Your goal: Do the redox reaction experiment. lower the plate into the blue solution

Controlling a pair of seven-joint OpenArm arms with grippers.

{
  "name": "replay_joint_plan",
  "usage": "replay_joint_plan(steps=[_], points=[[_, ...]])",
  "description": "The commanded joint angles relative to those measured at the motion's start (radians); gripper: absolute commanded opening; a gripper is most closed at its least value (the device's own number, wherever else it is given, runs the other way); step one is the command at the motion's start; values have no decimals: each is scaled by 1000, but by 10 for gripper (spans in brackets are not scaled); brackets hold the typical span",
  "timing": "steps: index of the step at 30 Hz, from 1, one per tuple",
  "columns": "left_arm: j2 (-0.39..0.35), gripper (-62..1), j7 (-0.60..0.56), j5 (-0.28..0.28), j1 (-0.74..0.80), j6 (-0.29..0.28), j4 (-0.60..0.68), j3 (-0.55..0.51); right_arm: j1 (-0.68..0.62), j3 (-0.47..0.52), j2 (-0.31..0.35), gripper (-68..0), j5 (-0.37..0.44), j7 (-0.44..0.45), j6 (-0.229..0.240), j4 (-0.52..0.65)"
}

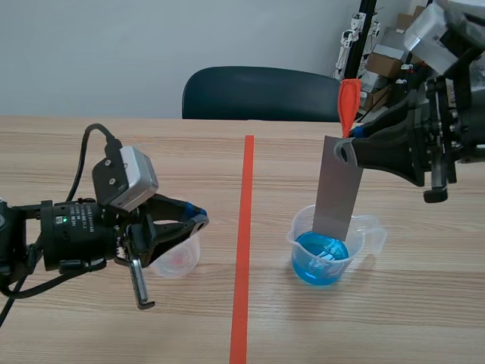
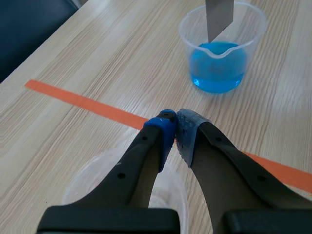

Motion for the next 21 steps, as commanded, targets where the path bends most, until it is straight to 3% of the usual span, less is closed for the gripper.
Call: replay_joint_plan(steps=[1, 5, 13, 14, 21], points=[[2, -561, -36, -13, 40, 1, 20, -40, 11, 15, -9, -669, -10, 14, 4, -6], [2, -422, -111, -13, 142, 1, 20, -142, 11, 15, -55, -669, -48, 14, 5, -52], [11, -10, -219, -14, 319, 26, 20, -315, 11, 15, -137, -669, -90, 16, 8, -141], [12, 14, -238, -14, 342, 37, 20, -335, 11, 15, -146, -669, -98, 16, 8, -151], [39, 14, -340, -10, 503, 56, 20, -463, 11, 15, -188, -669, -184, 60, 8, -201]])
